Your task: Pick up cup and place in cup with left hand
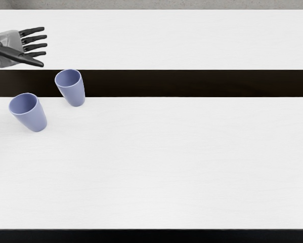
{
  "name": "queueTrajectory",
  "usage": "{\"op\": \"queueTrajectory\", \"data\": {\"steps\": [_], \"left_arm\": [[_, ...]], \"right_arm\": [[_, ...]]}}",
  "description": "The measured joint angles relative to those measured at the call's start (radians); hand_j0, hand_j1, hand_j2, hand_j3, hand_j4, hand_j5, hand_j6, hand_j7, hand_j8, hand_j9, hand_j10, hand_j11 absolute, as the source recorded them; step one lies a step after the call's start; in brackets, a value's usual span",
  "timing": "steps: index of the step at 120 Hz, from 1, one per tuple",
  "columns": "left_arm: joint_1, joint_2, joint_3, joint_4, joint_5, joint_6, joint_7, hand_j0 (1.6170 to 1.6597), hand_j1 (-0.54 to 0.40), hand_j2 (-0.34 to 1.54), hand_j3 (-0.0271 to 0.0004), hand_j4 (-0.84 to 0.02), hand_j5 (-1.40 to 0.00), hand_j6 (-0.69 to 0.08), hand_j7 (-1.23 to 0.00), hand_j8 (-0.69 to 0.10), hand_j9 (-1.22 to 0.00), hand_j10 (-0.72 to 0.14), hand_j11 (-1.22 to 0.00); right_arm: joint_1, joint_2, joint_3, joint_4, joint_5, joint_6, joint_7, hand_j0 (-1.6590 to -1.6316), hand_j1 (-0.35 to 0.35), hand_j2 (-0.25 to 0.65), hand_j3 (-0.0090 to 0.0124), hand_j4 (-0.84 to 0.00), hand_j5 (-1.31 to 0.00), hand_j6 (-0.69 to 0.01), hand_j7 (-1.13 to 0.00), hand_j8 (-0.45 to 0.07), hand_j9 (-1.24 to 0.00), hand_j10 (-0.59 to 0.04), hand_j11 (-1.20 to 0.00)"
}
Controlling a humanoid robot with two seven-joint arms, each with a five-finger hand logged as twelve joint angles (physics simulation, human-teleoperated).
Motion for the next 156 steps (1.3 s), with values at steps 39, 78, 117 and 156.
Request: {"op": "queueTrajectory", "data": {"steps": [39, 78, 117, 156], "left_arm": [[-0.035, -0.005, 0.043, 0.004, 0.052, 0.000, 0.088, 1.6581, 0.349, 0.00, 0.0000, 0.000, 0.00, 0.000, 0.00, 0.000, 0.00, 0.000, 0.00], [-0.075, -0.026, 0.049, 0.004, 0.161, 0.000, 0.142, 1.6581, 0.349, 0.00, 0.0000, 0.000, 0.00, 0.000, 0.00, 0.000, 0.00, 0.000, 0.00], [-0.269, -0.086, 0.362, -0.107, 0.229, 0.208, 0.154, 1.6581, 0.349, 0.00, 0.0000, -0.001, 0.00, -0.001, 0.00, -0.001, 0.00, -0.001, 0.00], [-0.309, -0.119, 0.520, -0.302, 0.341, 0.586, 0.191, 1.6581, 0.330, 0.00, 0.0000, -0.018, -0.02, -0.018, -0.02, -0.018, -0.02, -0.017, -0.02]], "right_arm": [[-0.101, 0.000, 0.027, 0.042, 0.022, 0.011, -0.074, -1.6581, -0.330, -0.003, 0.0000, -0.016, -0.02, -0.015, -0.02, -0.015, -0.02, -0.016, -0.02], [-0.091, 0.000, 0.035, -0.021, 0.027, 0.014, -0.093, -1.6581, -0.331, -0.003, 0.0000, -0.015, -0.02, -0.014, -0.02, -0.015, -0.02, -0.015, -0.02], [-0.090, 0.000, 0.035, -0.024, 0.028, 0.014, -0.094, -1.6581, -0.331, -0.003, 0.0000, -0.015, -0.02, -0.015, -0.02, -0.015, -0.02, -0.015, -0.02], [-0.090, 0.000, 0.035, -0.024, 0.028, 0.014, -0.094, -1.6581, -0.331, -0.003, 0.0000, -0.015, -0.02, -0.014, -0.02, -0.015, -0.02, -0.015, -0.02]]}}
